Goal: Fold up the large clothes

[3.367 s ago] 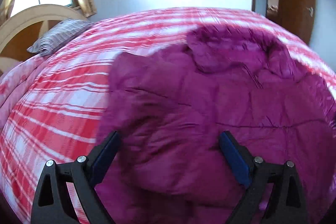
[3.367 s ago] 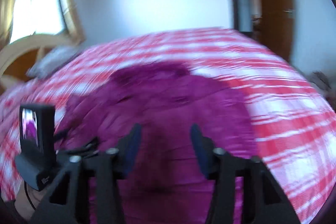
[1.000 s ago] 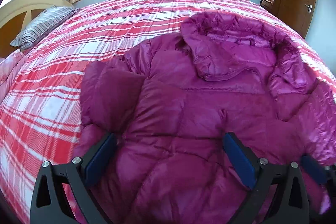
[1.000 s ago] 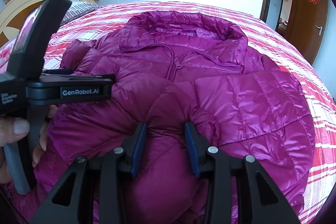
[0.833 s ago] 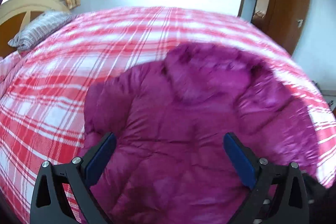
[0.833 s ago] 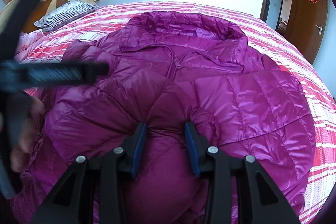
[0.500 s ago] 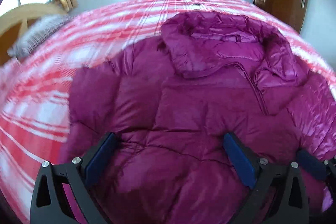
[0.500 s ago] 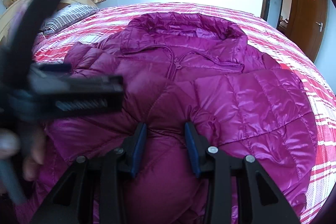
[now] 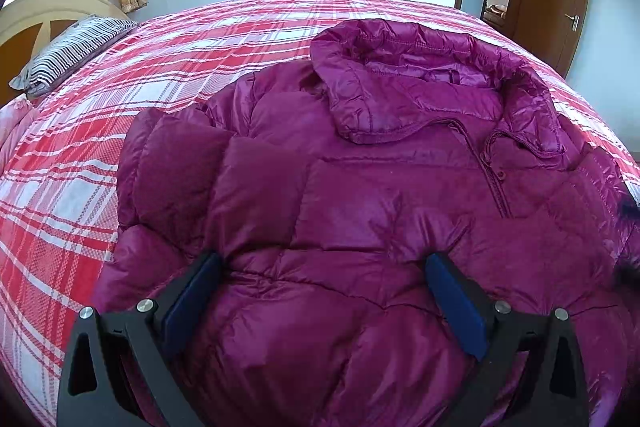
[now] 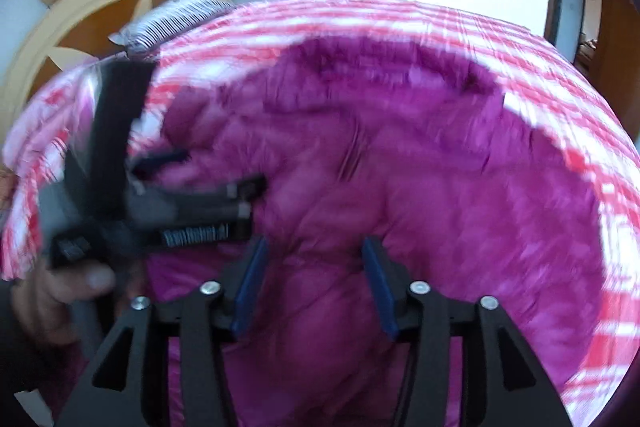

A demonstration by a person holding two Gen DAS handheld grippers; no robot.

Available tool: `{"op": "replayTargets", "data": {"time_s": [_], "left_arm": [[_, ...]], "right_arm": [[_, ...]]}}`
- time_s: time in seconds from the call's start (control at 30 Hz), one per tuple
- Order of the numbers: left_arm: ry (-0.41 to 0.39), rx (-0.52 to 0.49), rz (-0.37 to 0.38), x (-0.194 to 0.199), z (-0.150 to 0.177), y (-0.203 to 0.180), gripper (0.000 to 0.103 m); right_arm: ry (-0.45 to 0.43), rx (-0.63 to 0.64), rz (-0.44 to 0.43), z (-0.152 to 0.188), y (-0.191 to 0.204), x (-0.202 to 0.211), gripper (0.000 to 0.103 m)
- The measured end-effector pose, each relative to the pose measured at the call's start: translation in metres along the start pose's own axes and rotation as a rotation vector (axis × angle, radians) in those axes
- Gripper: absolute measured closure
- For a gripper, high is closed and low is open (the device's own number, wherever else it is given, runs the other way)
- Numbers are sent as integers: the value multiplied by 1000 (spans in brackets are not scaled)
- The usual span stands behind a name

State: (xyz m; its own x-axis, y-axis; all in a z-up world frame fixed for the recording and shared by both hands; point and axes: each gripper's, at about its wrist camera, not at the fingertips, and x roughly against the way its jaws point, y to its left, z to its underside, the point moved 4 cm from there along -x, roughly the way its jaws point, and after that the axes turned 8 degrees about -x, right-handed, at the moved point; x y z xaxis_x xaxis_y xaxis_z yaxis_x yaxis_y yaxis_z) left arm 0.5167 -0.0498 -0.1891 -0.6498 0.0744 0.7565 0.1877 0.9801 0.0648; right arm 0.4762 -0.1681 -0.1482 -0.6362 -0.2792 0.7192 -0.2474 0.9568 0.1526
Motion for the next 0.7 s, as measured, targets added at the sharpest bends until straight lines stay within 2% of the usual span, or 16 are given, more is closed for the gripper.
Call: {"op": "replayTargets", "data": {"time_s": [0.07, 0.13, 0.2, 0.27, 0.33, 0.4, 0.43, 0.57, 0.7], "left_arm": [[-2, 5, 6, 0, 0, 1, 1], [-6, 8, 9, 1, 0, 2, 1], [-9, 12, 12, 1, 0, 2, 1], [-12, 15, 16, 1, 1, 3, 1], [-14, 17, 19, 1, 2, 4, 1], [-16, 18, 20, 1, 1, 4, 1], [-17, 20, 22, 0, 1, 5, 1], [-17, 23, 19, 1, 3, 6, 1], [-18, 24, 20, 1, 3, 7, 1]], "right_arm": [[-45, 39, 35, -26, -8, 12, 28], [-84, 90, 78, -55, -17, 15, 26], [-89, 132, 133, -78, -23, 6, 26], [-46, 177, 199, -105, -31, -15, 26], [-9, 208, 221, -126, -35, -36, 26], [5, 227, 210, -143, -35, -50, 26], [40, 228, 183, -151, -36, -61, 26], [98, 262, 113, -163, -31, -78, 26], [133, 279, 102, -169, -30, -91, 30]]}}
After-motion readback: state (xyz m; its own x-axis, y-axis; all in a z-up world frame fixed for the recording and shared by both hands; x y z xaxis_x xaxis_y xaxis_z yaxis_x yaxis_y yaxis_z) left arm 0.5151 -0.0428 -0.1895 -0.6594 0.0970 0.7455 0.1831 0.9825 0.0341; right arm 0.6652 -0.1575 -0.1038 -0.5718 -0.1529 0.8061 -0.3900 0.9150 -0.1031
